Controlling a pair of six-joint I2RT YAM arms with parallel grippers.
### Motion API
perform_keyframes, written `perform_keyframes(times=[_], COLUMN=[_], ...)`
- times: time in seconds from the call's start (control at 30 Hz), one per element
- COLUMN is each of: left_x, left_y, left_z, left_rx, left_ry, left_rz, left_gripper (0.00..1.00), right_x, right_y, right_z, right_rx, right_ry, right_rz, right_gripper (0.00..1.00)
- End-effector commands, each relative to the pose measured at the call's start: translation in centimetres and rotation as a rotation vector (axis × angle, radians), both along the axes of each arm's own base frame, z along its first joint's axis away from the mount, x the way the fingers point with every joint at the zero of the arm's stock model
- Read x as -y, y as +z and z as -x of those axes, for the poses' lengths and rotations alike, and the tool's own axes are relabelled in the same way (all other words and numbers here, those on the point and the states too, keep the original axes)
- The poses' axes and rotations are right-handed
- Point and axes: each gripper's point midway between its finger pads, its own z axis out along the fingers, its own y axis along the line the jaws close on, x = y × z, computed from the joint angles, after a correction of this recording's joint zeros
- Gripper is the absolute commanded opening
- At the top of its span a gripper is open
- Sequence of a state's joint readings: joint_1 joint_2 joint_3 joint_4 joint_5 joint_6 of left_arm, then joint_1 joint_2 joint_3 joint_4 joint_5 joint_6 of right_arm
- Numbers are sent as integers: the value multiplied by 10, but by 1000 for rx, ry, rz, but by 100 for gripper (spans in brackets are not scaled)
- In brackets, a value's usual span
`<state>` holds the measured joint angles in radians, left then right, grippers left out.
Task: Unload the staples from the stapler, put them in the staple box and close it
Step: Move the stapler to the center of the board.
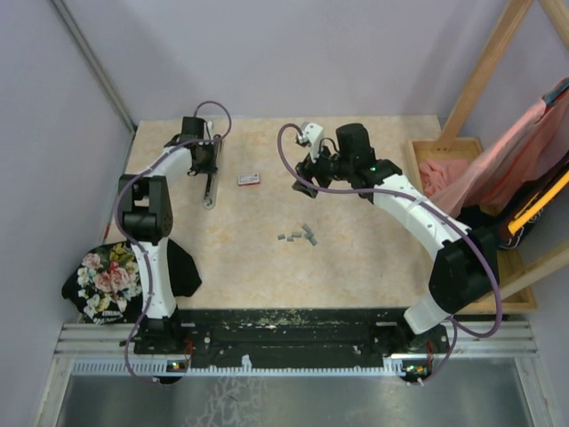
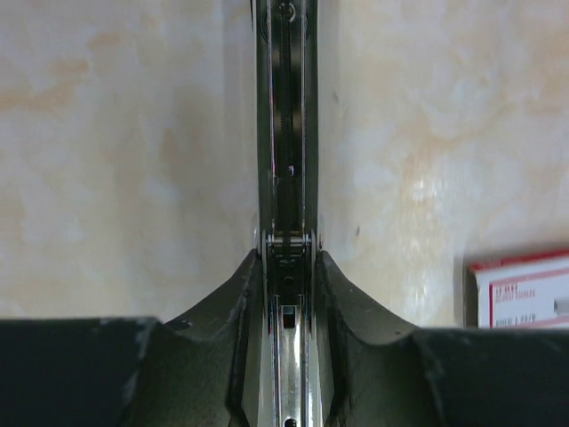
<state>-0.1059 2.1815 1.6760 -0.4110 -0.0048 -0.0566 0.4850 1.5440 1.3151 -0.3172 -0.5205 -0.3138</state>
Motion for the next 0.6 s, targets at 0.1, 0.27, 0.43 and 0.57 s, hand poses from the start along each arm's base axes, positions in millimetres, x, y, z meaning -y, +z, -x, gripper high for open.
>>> perform_keyframes(times=[0.1,0.27,0.43,0.57], left_x=[-3,-4,-7,-8], left_y=[-17,-23,-27,-28], left_z=[-27,-36,-42,-46], left_rx=[-10,0,11,18], left_ry=[63,69,61,44], left_rz=[-29,-37,-59,-74], left_gripper=[5,5,6,6], right_x=[8,9,9,9], right_y=[28,28,28,27], right_z=[-6,-7,-7,-7], right_rx=[95,96,95,93], right_ry=[-14,-18,-16,-15], right_rz=[-40,-39,-40,-40], right_gripper=[64,64,64,64])
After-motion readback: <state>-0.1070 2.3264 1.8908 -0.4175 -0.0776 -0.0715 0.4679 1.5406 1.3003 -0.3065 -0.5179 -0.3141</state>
